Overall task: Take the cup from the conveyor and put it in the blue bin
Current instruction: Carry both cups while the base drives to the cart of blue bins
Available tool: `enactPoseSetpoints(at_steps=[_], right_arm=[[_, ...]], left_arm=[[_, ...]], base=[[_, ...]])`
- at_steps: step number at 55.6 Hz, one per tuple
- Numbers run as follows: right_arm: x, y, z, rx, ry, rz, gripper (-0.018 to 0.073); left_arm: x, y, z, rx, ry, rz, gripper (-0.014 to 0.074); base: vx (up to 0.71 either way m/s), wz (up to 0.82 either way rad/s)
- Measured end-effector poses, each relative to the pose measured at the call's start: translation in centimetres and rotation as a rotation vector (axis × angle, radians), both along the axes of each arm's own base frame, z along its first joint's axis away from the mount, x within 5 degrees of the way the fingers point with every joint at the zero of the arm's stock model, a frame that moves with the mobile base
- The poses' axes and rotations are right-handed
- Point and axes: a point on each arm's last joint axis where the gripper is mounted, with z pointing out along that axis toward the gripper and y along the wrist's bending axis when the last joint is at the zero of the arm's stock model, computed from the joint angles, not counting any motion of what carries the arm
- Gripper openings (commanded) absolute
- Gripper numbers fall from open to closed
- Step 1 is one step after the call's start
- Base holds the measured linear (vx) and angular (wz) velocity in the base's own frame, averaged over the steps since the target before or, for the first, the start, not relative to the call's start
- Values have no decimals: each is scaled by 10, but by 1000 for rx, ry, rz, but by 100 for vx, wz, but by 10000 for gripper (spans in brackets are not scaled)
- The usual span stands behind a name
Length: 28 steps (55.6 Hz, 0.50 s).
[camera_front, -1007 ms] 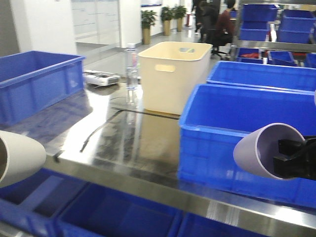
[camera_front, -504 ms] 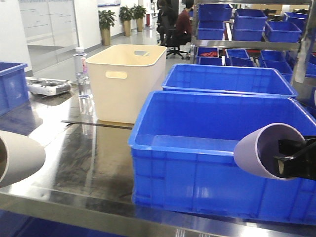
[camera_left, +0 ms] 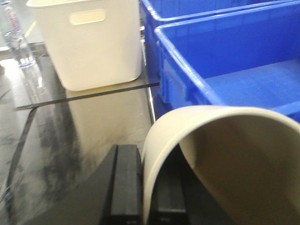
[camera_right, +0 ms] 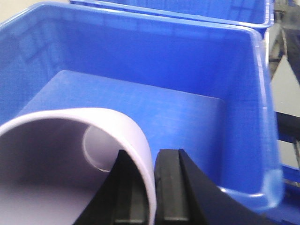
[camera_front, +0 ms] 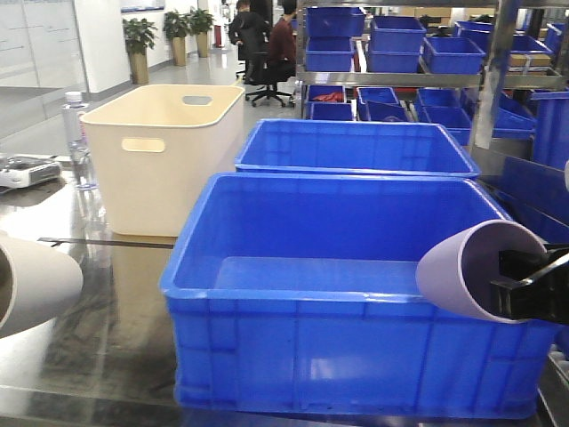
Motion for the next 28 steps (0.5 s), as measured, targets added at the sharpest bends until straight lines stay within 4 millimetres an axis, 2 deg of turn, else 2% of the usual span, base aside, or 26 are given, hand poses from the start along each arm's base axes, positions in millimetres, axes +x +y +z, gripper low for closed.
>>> enactPoseSetpoints(at_steps=[28], right_arm=[[0, 0, 0, -3, 2, 0, -9]], left_arm=[[0, 0, 0, 0, 0, 0, 0]], base=[[7, -11]])
